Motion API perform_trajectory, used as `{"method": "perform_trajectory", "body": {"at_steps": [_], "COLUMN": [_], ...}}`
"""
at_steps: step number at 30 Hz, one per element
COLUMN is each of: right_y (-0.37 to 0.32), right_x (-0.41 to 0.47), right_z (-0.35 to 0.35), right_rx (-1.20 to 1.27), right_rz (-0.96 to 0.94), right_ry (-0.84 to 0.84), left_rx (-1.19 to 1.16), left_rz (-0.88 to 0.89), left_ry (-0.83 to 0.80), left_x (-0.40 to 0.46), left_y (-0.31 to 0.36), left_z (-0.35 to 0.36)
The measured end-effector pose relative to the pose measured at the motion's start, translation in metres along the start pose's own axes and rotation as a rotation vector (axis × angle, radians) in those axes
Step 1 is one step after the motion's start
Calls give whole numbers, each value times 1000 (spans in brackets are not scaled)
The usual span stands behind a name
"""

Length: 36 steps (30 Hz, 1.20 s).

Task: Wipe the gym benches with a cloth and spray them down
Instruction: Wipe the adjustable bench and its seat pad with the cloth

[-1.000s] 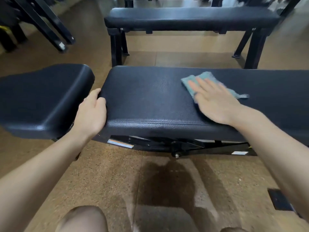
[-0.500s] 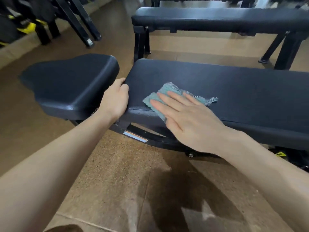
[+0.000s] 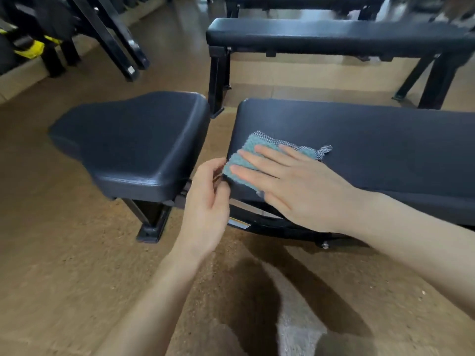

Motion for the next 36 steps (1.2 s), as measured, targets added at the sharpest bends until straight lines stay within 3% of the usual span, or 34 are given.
{"method": "perform_trajectory", "body": {"at_steps": [2,6,10,13,17,21,24,27,30,36], "right_y": [-6,-13,-30,-38,-32,-17,24,71,94,60], "right_x": [31,65,45,18,29,90,139,165,184,166], "right_z": [-5,-8,2,6,-3,-15,-8,3,5,6], "right_rx": [59,138,40,-64,-49,7,34,204,177,57], "right_rz": [0,68,178,147,104,56,118,235,373,350], "right_ry": [1,58,130,102,84,8,-92,-69,-70,-149], "left_rx": [-25,-316,-411,-427,-374,-355,-245,-103,-61,-25], "left_rz": [-21,-219,-157,-111,-43,-156,-138,-25,9,30], "left_ry": [19,-15,-88,-179,-155,-68,-67,-57,-48,-77], "left_x": [3,1,5,10,9,6,5,3,3,5], "left_y": [-7,-20,-24,-31,-37,-39,-37,-33,-30,-28], "left_z": [0,-3,-12,-18,-17,-12,-14,-16,-17,-21]}}
Point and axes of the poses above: each hand's wrist, its own x-axis towards the middle knuckle, its own z-axis out of the palm, y = z × x, the point moved 1 cm from there along x, towards the middle knuckle, and after that the axes turned 5 degrees about -z, right-handed, at the moved point
